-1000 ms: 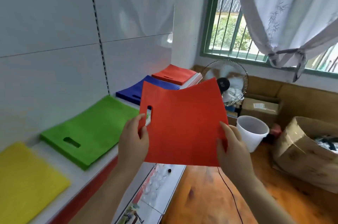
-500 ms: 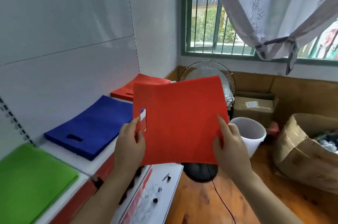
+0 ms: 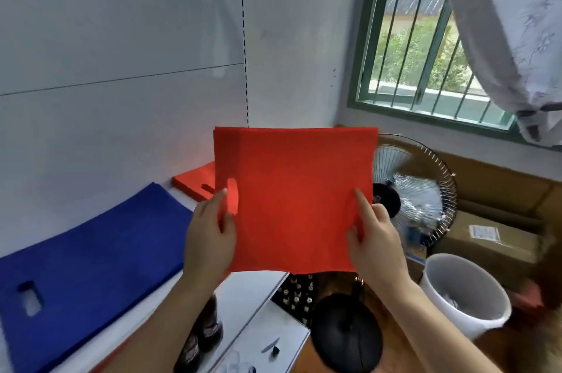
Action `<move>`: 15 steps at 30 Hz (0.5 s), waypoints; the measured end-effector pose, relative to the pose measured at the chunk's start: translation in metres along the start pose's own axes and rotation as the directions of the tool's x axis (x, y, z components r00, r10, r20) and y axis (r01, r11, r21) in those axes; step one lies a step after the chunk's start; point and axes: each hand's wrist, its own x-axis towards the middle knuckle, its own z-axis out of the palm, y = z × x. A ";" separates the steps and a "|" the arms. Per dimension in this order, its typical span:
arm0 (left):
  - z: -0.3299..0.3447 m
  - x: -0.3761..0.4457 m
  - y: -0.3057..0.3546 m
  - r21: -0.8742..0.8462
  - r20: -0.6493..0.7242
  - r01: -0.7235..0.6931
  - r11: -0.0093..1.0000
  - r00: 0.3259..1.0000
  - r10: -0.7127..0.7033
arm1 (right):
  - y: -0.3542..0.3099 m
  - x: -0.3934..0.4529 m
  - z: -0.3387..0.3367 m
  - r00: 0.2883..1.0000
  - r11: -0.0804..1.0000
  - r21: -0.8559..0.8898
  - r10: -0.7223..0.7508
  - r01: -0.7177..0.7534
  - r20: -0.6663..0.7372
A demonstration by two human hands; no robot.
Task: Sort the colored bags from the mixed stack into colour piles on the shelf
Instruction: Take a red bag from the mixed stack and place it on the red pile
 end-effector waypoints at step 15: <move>0.065 0.119 -0.042 0.233 -0.220 0.227 0.946 0.960 -0.176 | 0.045 0.232 0.134 0.944 0.971 0.116 -0.232 0.210 0.235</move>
